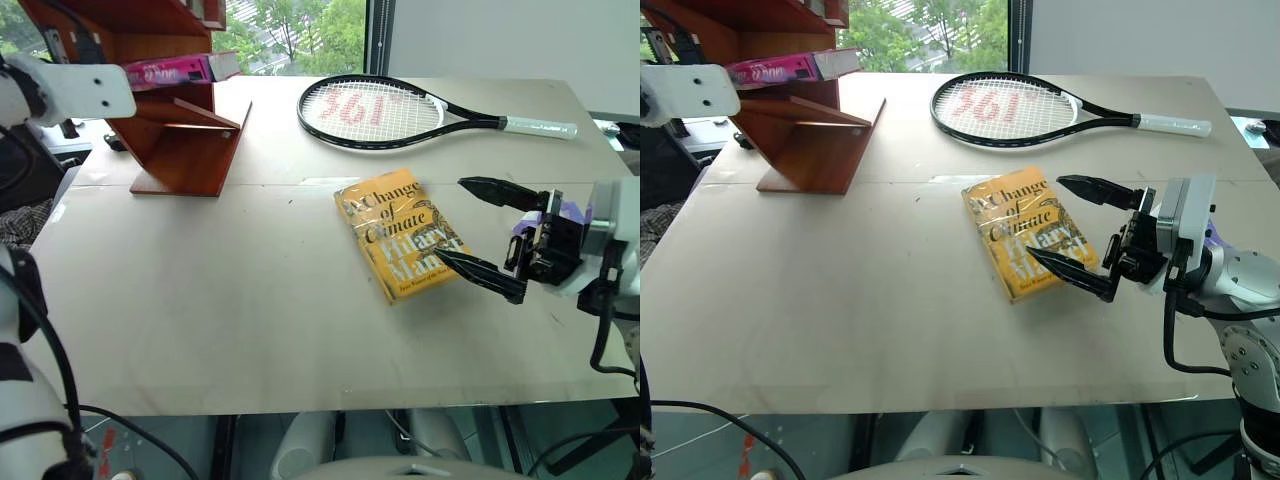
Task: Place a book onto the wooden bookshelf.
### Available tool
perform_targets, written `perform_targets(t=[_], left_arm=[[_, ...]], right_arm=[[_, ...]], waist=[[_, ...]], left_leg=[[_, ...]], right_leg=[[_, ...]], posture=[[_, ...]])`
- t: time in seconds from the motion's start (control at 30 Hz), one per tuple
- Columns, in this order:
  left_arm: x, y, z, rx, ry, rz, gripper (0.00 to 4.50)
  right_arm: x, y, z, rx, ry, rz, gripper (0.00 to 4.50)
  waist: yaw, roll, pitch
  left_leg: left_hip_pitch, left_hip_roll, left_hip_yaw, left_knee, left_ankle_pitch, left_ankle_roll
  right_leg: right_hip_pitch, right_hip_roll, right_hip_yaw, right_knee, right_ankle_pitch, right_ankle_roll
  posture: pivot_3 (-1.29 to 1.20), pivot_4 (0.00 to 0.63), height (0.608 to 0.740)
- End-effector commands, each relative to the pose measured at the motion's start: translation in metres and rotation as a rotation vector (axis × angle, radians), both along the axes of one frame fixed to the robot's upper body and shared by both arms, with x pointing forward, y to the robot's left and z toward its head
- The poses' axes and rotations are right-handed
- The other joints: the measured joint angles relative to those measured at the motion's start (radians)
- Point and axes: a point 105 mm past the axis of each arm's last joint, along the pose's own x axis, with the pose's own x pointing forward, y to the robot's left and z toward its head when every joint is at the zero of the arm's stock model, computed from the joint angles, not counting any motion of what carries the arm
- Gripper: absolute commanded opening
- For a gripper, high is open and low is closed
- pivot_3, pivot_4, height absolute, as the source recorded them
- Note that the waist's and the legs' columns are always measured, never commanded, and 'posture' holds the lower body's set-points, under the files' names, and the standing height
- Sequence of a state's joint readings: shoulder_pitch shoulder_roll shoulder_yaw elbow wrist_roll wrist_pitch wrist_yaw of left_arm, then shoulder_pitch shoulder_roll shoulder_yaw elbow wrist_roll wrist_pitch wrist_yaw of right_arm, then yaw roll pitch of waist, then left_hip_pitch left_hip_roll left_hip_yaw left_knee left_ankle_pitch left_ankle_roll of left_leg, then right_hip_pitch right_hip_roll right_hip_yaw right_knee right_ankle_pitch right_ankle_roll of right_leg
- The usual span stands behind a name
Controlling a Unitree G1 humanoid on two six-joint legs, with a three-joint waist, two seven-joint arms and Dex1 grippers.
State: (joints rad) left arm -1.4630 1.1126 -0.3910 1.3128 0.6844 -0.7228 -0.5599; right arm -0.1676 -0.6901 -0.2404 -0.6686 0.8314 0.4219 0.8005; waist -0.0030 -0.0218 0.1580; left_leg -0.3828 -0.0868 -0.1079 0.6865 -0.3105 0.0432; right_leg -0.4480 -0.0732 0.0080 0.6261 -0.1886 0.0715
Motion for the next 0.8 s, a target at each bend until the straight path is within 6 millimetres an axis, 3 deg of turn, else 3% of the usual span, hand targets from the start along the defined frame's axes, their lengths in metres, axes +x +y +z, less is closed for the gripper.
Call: perform_targets(t=[0.03,0.43,0.7,0.73,0.8], left_arm=[[0.002,0.012,0.014,0.046,-0.072,0.095,0.27],[0.004,0.027,0.006,0.024,-0.078,0.194,0.27],[-0.010,0.043,0.010,-0.098,-0.091,0.219,4.16],[-0.013,0.045,0.011,-0.113,-0.094,0.218,4.47],[-0.017,0.048,0.013,-0.138,-0.103,0.213,4.47]], right_arm=[[-0.010,0.000,0.010,0.006,-0.042,-0.022,4.50],[-0.016,-0.002,0.009,0.003,-0.013,-0.068,4.50],[-0.014,-0.004,0.009,-0.003,-0.002,-0.062,4.50],[-0.014,-0.004,0.009,-0.004,-0.001,-0.061,4.50],[-0.013,-0.004,0.009,-0.003,0.000,-0.054,4.50]], waist=[[-0.006,0.000,0.000],[-0.037,-0.001,0.000],[-0.038,-0.001,0.000],[-0.037,-0.001,0.000],[-0.036,-0.001,0.000]], left_leg=[[0.000,0.000,0.000,0.000,0.000,0.000],[0.002,0.001,0.003,0.000,0.000,0.000],[0.002,0.001,0.005,0.000,0.000,0.000],[0.002,0.001,0.005,0.000,0.000,0.000],[0.003,0.001,0.005,0.000,0.000,0.000]], right_leg=[[0.000,0.000,0.000,0.000,0.000,0.000],[-0.001,0.001,0.003,0.003,0.000,0.000],[-0.001,0.001,0.005,0.003,0.000,0.000],[-0.001,0.001,0.005,0.003,0.000,0.000],[-0.001,0.001,0.005,0.004,0.000,0.000]], posture=[[0.00,0.150,0.740],[0.00,0.150,0.740],[0.00,0.150,0.740],[0.00,0.150,0.740],[0.00,0.150,0.740]])
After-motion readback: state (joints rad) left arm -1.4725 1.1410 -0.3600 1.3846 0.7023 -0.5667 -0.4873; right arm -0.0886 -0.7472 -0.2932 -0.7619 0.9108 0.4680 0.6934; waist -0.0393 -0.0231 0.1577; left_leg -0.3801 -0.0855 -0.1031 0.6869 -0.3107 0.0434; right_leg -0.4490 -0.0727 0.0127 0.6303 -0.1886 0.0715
